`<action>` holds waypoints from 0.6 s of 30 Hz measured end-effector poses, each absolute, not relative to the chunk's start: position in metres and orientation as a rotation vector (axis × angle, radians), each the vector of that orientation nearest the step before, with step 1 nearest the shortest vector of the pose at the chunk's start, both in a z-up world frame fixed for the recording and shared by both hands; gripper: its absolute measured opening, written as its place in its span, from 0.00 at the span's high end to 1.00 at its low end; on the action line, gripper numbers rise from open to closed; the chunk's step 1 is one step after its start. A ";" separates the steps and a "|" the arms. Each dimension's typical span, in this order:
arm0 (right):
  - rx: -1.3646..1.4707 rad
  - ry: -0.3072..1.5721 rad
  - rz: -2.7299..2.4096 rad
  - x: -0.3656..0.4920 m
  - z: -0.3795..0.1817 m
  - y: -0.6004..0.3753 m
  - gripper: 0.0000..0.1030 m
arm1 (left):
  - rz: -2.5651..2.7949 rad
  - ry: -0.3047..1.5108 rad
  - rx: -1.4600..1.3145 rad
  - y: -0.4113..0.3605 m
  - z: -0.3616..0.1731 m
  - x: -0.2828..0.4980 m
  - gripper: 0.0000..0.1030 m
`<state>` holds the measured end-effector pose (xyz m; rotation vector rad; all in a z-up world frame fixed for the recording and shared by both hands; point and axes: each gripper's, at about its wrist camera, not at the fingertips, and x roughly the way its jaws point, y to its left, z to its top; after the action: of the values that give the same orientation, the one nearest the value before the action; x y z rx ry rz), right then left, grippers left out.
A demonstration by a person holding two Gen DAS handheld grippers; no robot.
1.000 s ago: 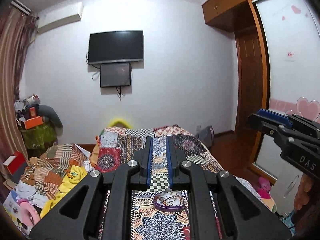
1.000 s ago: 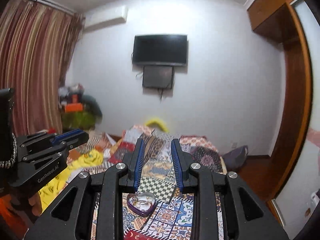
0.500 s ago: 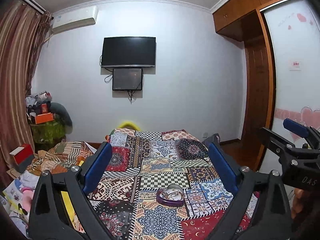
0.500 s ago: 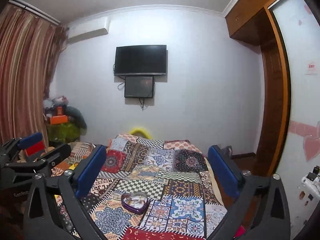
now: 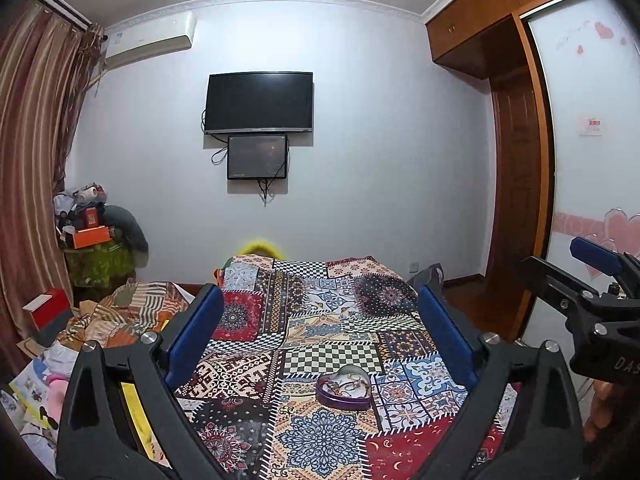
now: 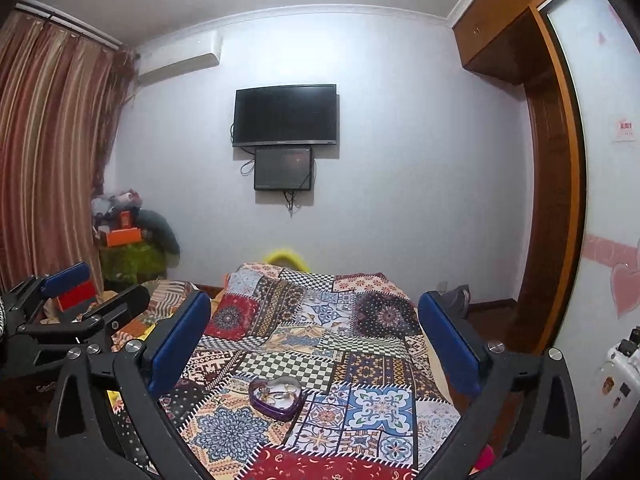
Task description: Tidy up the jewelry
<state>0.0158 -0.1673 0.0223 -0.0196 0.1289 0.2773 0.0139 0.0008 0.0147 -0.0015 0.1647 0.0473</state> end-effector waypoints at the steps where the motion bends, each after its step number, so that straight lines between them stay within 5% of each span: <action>1: -0.018 0.131 0.279 0.016 0.022 -0.167 0.00 | 0.049 0.166 -0.001 0.000 0.014 0.014 0.05; 18: -0.002 0.162 0.293 0.020 0.020 -0.171 0.00 | 0.057 0.183 -0.011 0.003 0.014 0.020 0.00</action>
<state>0.0198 -0.1713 0.0200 -0.0023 0.1622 0.2932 0.0197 0.0031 0.0135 -0.0113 0.1830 0.0572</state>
